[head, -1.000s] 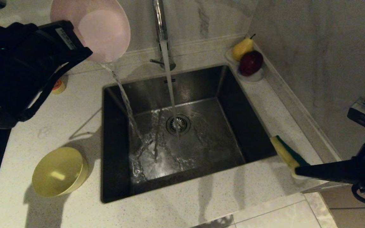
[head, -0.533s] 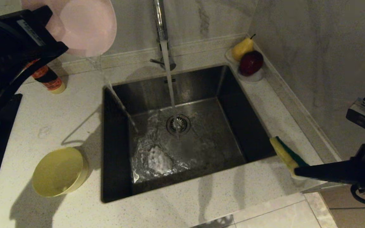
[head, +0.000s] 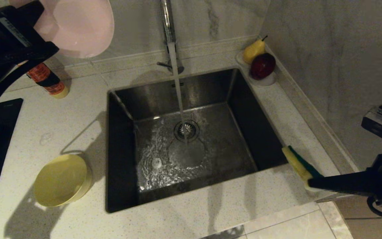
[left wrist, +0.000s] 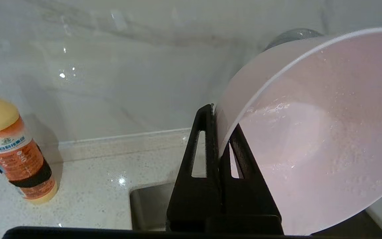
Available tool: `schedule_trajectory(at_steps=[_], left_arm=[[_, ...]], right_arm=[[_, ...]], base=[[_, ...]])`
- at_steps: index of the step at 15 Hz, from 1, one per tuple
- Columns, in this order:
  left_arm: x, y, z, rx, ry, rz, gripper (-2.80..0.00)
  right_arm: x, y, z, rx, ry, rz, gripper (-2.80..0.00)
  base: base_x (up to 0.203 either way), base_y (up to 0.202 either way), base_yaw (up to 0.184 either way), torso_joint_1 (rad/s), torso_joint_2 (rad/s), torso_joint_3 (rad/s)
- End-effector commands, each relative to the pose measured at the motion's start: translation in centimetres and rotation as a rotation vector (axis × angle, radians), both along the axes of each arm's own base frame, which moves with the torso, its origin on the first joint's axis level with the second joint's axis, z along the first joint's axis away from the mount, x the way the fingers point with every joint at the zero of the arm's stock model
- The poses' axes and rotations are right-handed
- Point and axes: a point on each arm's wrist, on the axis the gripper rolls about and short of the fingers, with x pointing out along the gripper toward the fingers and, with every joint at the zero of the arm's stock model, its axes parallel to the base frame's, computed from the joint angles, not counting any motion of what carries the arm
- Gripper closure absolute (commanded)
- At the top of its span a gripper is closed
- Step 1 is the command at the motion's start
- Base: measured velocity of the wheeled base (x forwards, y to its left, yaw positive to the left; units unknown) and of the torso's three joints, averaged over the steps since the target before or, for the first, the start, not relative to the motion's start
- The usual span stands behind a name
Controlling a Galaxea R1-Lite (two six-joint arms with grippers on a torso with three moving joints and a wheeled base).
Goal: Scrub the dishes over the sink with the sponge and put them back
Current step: Wash the bowl, then wipe the bowl
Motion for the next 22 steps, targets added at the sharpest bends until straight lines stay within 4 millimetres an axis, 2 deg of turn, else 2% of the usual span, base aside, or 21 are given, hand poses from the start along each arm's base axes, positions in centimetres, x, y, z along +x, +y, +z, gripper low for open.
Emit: schedule_trajectory(at_steps=[1,4,6,7,9,12,14,15,18,21,22], left_arm=[[0.0,0.0,-0.4,-0.003,0.022,-0.006,0.0],[1.3,-0.8,-5.0,0.046,0.433,-0.102,0.0],[0.4,-0.7,-7.3,0.058,0.714,-0.239,0.0],[-0.1,-0.6,-7.7,0.043,0.788,-0.28,0.0],[-0.2,-0.5,-7.7,0.033,0.8,-0.294,0.0],[1.4,-1.4,-10.5,0.003,0.933,-0.285,0.0],[3.0,-2.3,-12.0,-0.052,1.01,-0.279,0.0],[3.4,-2.7,-12.1,-0.066,1.022,-0.287,0.0],[4.9,-5.1,-12.9,-0.051,1.066,-0.312,0.0],[6.4,-6.1,-13.2,-0.05,1.073,-0.292,0.0],[6.8,-6.5,-13.4,-0.054,1.078,-0.285,0.0]], right_arm=[[-0.3,0.1,0.4,0.013,-0.015,0.023,0.0],[-1.1,0.6,1.4,0.052,-0.058,0.108,0.0],[-1.9,1.4,2.2,0.071,-0.083,0.187,0.0],[-2.2,1.9,2.5,0.076,-0.089,0.221,0.0],[-2.2,2.0,2.6,0.077,-0.092,0.227,0.0],[-2.0,3.3,3.6,0.087,-0.116,0.294,0.0],[-0.9,4.3,4.3,0.09,-0.121,0.311,0.0],[-0.8,4.6,4.5,0.092,-0.123,0.318,0.0],[1.1,6.9,5.0,0.091,-0.114,0.362,0.0],[1.7,8.5,5.1,0.09,-0.105,0.404,0.0],[2.1,9.7,4.8,0.084,-0.089,0.435,0.0]], base=[[0.0,0.0,0.0,0.0,0.0,0.0],[0.0,0.0,0.0,0.0,0.0,0.0],[0.0,0.0,0.0,0.0,0.0,0.0],[0.0,0.0,0.0,0.0,0.0,0.0],[0.0,0.0,0.0,0.0,0.0,0.0],[0.0,0.0,0.0,0.0,0.0,0.0],[0.0,0.0,0.0,0.0,0.0,0.0],[0.0,0.0,0.0,0.0,0.0,0.0],[0.0,0.0,0.0,0.0,0.0,0.0],[0.0,0.0,0.0,0.0,0.0,0.0],[0.0,0.0,0.0,0.0,0.0,0.0]])
